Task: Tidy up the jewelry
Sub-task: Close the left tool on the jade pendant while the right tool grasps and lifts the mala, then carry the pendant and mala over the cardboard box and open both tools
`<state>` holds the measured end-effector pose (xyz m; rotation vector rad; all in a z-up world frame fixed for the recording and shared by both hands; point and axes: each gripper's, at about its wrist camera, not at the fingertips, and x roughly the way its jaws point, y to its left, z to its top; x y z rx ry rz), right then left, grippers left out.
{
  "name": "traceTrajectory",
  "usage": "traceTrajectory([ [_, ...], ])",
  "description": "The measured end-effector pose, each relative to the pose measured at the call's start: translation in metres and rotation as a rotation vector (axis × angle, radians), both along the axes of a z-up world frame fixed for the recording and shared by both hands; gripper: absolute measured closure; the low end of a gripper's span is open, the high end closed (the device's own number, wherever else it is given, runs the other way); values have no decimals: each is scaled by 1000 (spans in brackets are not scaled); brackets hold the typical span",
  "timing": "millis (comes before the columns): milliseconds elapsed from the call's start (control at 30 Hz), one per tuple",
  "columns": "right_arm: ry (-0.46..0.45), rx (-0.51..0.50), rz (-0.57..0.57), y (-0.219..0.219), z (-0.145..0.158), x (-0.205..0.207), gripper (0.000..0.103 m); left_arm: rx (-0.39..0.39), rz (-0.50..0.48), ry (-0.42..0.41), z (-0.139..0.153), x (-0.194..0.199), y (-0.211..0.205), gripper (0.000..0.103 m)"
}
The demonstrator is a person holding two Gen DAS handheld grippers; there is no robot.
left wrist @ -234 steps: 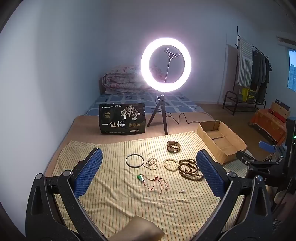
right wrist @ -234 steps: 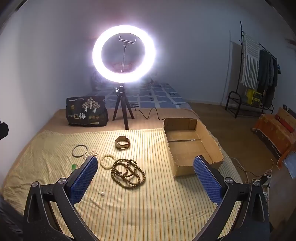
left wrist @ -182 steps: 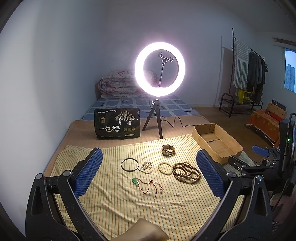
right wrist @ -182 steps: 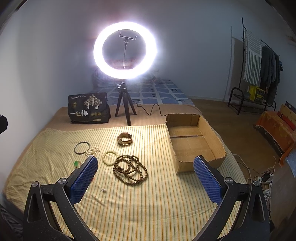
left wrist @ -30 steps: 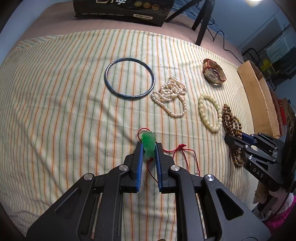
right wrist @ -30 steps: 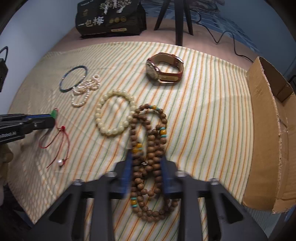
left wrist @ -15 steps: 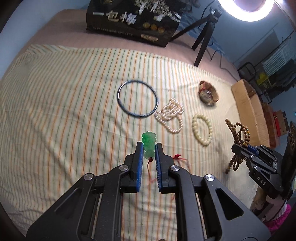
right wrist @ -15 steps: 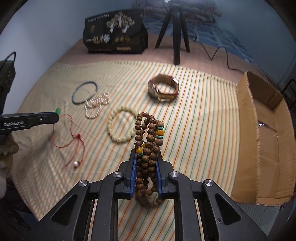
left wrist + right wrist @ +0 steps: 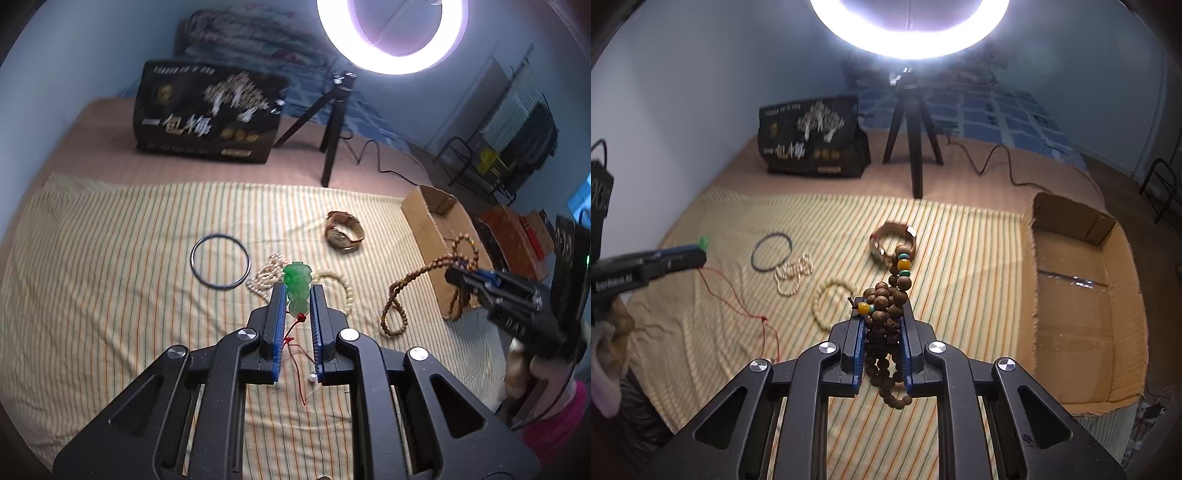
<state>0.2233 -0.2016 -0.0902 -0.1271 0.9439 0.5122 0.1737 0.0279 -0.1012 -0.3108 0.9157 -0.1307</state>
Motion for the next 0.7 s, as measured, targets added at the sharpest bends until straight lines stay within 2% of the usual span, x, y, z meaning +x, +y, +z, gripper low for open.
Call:
traceTrajectory([
  [200,-32,31,-10,-7,12,-1,89,21,-28,-27,7,-1,-12,92],
  [433,-94,89,-37,-20,43,-4,89,29,-50,-84,27,-6,-20,92],
  [700,-171,125,-106,-45,73,0,89,-1,-82,-100,41,5,-35,92],
])
